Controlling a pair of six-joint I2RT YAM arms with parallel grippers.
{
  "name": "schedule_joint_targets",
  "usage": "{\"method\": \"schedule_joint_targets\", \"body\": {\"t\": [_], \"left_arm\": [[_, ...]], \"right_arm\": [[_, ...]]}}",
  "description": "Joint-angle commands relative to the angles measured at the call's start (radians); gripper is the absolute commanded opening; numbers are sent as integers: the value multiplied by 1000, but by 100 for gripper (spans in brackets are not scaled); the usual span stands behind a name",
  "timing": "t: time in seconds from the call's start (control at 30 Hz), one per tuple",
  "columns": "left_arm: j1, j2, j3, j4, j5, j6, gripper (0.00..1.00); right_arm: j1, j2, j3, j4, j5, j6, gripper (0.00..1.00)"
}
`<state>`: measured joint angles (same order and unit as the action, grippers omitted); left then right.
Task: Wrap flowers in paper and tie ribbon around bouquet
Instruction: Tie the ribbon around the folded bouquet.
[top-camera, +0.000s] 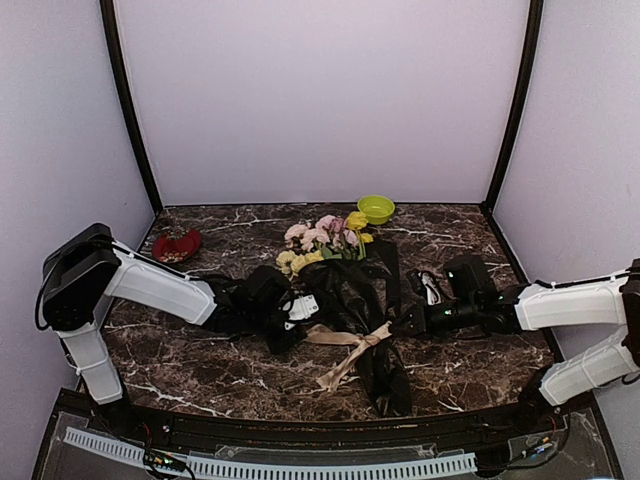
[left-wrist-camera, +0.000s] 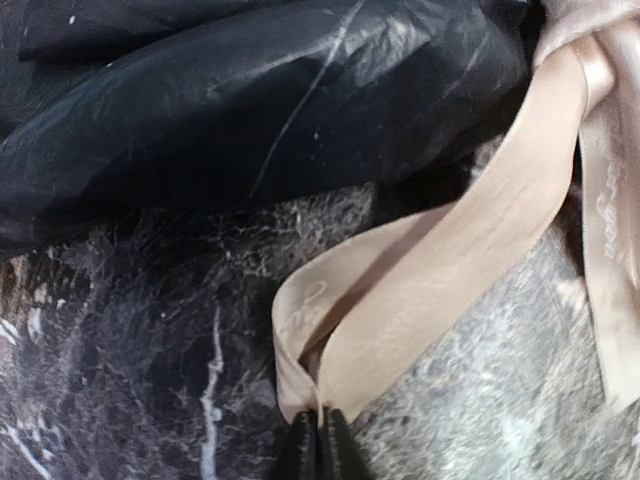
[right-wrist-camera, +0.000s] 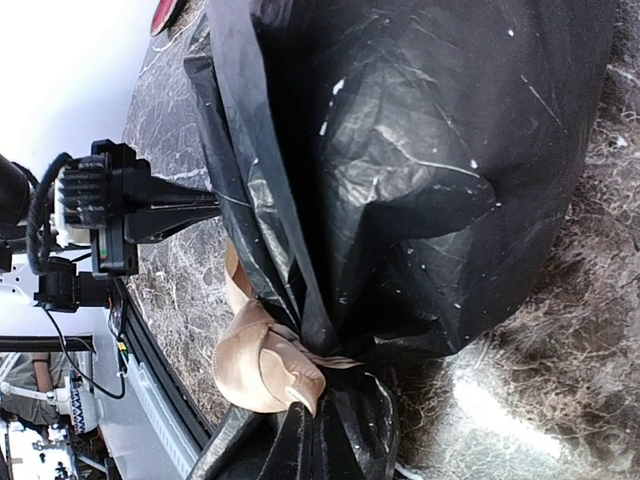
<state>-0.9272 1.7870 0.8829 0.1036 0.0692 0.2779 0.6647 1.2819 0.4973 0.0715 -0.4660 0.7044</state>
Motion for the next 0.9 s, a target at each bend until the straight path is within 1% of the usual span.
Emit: {"method": "schedule_joint_targets", "body": {"t": [0.0,0.1,0.17,0.27,0.4,0.53,0.67,0.77,0.87], "left_arm": [[4,-48,-46,32,60,-55,0],[4,-80,-96,41,12,-136,0],[4,-92,-110,3,-74,-210,0],[4,-99,-134,-49,-124,-284,0],[4,-98,-164,-65,-149,-351,0],[3,-87,-163,-110,-198,-399,0],[5,-77,-159,-175,-273,-450,0],[5,-85,-172,-170,-274,-459,0],[4,-107,-192,-109,-186,-424,0]], "right_arm": [[-1,-18,4,3,32,-10,0],[-2,-26,-19,6,41,-2,0],[-2,-35,-34,8,49,6,0],[-4,-43,-54,15,57,14,0],[-4,-41,-73,15,56,11,0],[-4,-40,-97,18,58,9,0],[-7,-53,-114,-5,73,-2,0],[-12,-63,-131,-11,77,-8,0],[-12,-58,-130,9,49,-5,0]]}}
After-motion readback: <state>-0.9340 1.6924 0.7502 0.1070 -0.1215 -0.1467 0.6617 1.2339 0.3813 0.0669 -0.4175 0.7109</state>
